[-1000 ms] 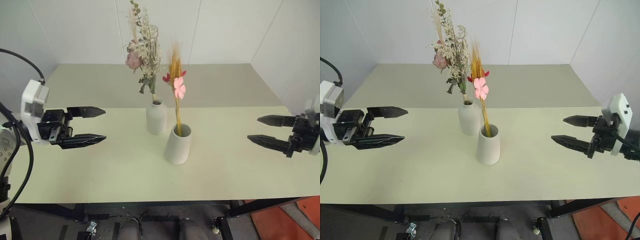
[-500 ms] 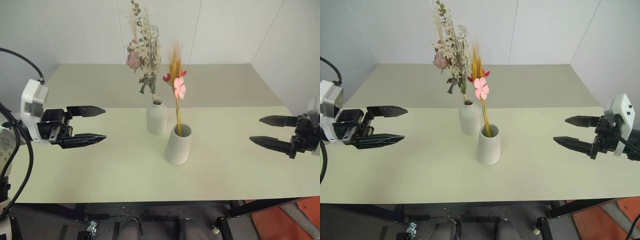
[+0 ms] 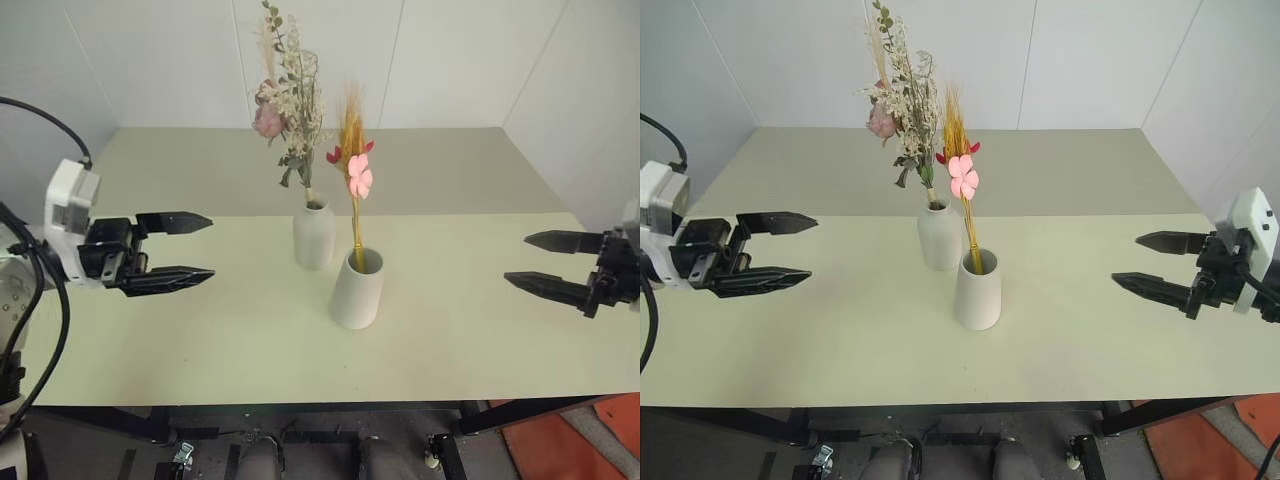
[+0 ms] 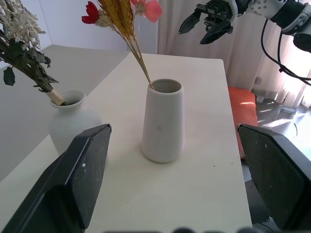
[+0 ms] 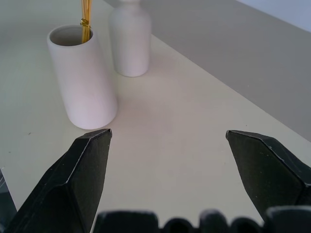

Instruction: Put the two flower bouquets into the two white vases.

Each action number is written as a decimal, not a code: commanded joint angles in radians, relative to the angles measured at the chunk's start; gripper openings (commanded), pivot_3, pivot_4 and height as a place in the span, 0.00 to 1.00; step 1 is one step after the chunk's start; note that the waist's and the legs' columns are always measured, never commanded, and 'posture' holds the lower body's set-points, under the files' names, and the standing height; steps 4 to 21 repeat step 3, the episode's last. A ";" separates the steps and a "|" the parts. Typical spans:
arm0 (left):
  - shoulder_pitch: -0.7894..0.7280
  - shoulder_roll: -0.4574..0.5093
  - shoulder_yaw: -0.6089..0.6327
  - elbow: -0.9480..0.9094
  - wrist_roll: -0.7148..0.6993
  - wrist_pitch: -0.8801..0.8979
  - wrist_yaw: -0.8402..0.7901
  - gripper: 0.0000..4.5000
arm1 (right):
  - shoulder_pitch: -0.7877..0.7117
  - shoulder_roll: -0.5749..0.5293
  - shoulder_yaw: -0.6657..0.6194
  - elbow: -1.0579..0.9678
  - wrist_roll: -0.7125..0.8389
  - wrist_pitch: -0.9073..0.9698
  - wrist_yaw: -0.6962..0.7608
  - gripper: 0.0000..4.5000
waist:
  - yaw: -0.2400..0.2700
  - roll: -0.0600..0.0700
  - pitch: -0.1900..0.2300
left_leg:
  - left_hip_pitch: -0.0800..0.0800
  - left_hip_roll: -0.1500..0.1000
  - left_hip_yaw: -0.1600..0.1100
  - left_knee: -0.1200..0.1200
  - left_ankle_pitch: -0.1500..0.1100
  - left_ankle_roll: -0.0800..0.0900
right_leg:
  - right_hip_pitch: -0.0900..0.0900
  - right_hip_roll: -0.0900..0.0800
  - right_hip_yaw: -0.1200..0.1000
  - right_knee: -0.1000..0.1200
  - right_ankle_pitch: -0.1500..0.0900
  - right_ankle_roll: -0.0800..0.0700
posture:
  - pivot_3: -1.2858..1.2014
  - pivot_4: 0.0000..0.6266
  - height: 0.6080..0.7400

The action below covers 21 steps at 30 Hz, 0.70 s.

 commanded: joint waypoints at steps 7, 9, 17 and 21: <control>-0.010 0.007 0.012 -0.018 -0.011 -0.006 -0.002 1.00 | 0.005 -0.014 -0.051 -0.024 0.004 -0.012 -0.005 1.00 | 0.000 0.000 0.000 | 0.000 0.000 0.000 0.000 0.000 0.000 | 0.000 0.000 0.000 0.000 0.000 0.000 | 0.52 0.24 1.00; -0.010 0.007 0.012 -0.018 -0.011 -0.006 -0.002 1.00 | 0.005 -0.014 -0.051 -0.024 0.004 -0.012 -0.005 1.00 | 0.000 0.000 0.000 | 0.000 0.000 0.000 0.000 0.000 0.000 | 0.000 0.000 0.000 0.000 0.000 0.000 | 0.52 0.24 1.00; -0.010 0.007 0.012 -0.018 -0.011 -0.006 -0.002 1.00 | 0.005 -0.014 -0.051 -0.024 0.004 -0.012 -0.005 1.00 | 0.000 0.000 0.000 | 0.000 0.000 0.000 0.000 0.000 0.000 | 0.000 0.000 0.000 0.000 0.000 0.000 | 0.52 0.24 1.00; -0.010 0.007 0.012 -0.018 -0.011 -0.006 -0.002 1.00 | 0.005 -0.014 -0.051 -0.024 0.004 -0.012 -0.005 1.00 | 0.000 0.000 0.000 | 0.000 0.000 0.000 0.000 0.000 0.000 | 0.000 0.000 0.000 0.000 0.000 0.000 | 0.52 0.24 1.00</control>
